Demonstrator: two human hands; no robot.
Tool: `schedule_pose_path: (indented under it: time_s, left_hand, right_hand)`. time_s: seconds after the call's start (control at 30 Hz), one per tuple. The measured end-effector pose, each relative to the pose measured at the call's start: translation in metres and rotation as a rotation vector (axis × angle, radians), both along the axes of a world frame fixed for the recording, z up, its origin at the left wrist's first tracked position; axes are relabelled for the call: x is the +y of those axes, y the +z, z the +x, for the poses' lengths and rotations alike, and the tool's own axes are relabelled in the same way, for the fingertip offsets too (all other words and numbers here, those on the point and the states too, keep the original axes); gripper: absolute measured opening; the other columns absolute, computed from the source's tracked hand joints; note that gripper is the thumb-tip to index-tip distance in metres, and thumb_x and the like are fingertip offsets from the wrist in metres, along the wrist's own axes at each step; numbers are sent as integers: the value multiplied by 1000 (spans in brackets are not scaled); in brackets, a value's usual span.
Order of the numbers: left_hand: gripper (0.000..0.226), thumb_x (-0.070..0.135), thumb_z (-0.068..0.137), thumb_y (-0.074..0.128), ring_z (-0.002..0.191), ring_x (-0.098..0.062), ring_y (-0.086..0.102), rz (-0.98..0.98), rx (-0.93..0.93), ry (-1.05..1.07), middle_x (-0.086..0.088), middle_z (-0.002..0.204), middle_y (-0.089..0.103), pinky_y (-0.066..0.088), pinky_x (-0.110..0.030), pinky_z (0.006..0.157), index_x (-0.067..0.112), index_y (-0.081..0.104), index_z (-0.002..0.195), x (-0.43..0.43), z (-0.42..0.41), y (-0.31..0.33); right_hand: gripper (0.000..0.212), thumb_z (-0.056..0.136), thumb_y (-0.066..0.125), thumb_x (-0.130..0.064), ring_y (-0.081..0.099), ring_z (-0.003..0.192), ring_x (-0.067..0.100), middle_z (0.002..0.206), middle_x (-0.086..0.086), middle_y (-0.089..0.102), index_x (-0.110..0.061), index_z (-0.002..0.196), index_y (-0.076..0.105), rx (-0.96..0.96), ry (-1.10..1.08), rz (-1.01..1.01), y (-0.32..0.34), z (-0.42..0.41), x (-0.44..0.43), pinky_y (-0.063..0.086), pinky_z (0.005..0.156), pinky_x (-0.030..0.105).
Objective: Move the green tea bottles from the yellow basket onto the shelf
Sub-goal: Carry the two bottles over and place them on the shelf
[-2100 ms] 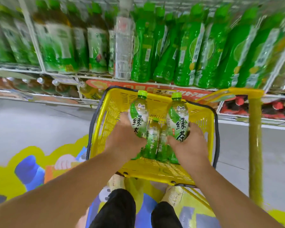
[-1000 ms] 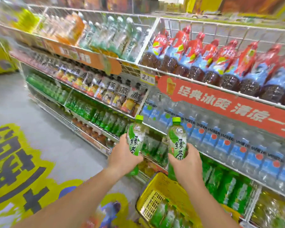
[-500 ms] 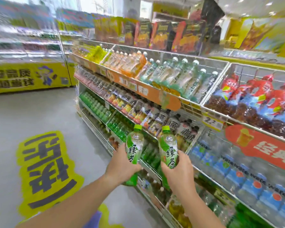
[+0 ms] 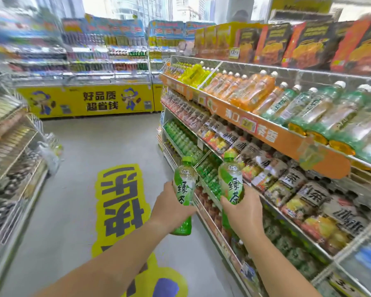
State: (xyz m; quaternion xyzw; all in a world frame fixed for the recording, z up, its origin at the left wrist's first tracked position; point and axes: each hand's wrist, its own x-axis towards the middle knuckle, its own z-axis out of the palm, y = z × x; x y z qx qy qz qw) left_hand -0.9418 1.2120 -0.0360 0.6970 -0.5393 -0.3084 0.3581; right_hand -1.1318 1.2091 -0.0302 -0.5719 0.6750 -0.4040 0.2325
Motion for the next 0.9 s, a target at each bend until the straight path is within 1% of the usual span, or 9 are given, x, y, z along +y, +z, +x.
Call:
schedule_pose_path:
  time_s: [0.23, 0.33, 0.4, 0.5, 0.57, 0.63, 0.7, 0.77, 0.9]
  left_hand:
    - [63, 24, 66, 81, 84, -16, 64, -20, 0, 39, 3, 95, 63, 54, -36, 70, 26, 42, 115, -79, 27, -3]
    - [62, 23, 68, 80, 86, -17, 63, -32, -14, 37, 3, 97, 62, 51, -33, 66, 25, 42, 117, -121, 31, -5]
    - [61, 22, 70, 80, 86, -17, 61, -39, -16, 26, 4, 97, 61, 46, -30, 64, 25, 42, 117, -149, 33, -7]
    - [58, 20, 72, 80, 80, -7, 58, -36, -34, 9, 6, 94, 61, 41, -25, 58, 24, 42, 116, -185, 36, -10]
    - [58, 19, 71, 80, 81, -9, 60, -27, -44, -11, 5, 94, 62, 43, -27, 59, 23, 43, 116, -209, 38, -17]
    - [59, 20, 70, 81, 81, -13, 62, -1, -57, -28, 4, 93, 62, 47, -29, 61, 23, 42, 114, -229, 41, -29]
    - [60, 22, 68, 81, 85, -20, 64, 39, -72, -55, 0, 95, 63, 52, -35, 68, 22, 42, 113, -246, 42, -46]
    - [62, 24, 66, 81, 89, -23, 64, 85, -95, -84, -1, 97, 63, 54, -39, 73, 22, 42, 115, -262, 40, -64]
    - [61, 26, 63, 81, 89, -24, 63, 181, -101, -168, -2, 96, 64, 52, -39, 72, 21, 46, 113, -297, 29, -106]
  right_hand:
    - [52, 86, 73, -27, 45, 121, 25, 129, 13, 52, -6, 129, 52, -51, 36, 12, -14, 40, -90, 27, 81, 22]
    - [49, 87, 72, -26, 45, 112, 22, 127, 13, 52, -5, 126, 52, -41, 50, -10, -24, 47, -134, 27, 79, 21]
    - [51, 88, 71, -29, 46, 112, 22, 130, 12, 51, -6, 129, 50, -29, 45, -9, -31, 49, -162, 31, 80, 24]
    - [57, 88, 70, -33, 47, 116, 22, 134, 9, 49, -10, 135, 47, -31, 36, 5, -41, 52, -196, 39, 88, 30]
    - [47, 85, 71, -32, 46, 98, 15, 122, 6, 54, -18, 126, 53, -55, 22, -31, -49, 52, -216, 37, 79, 25]
    - [40, 85, 72, -30, 40, 87, 11, 109, 0, 50, -19, 119, 54, -72, 4, -27, -59, 49, -230, 33, 74, 23]
    - [37, 85, 72, -30, 45, 90, 13, 106, -4, 49, -19, 115, 53, -69, -17, 2, -71, 46, -241, 37, 75, 26]
    - [32, 84, 72, -32, 54, 92, 14, 102, -7, 57, -24, 108, 53, -79, -38, 34, -85, 43, -249, 47, 76, 30]
    - [31, 81, 73, -31, 62, 83, 14, 95, -5, 66, -25, 106, 56, -117, -140, 132, -123, 36, -257, 55, 72, 36]
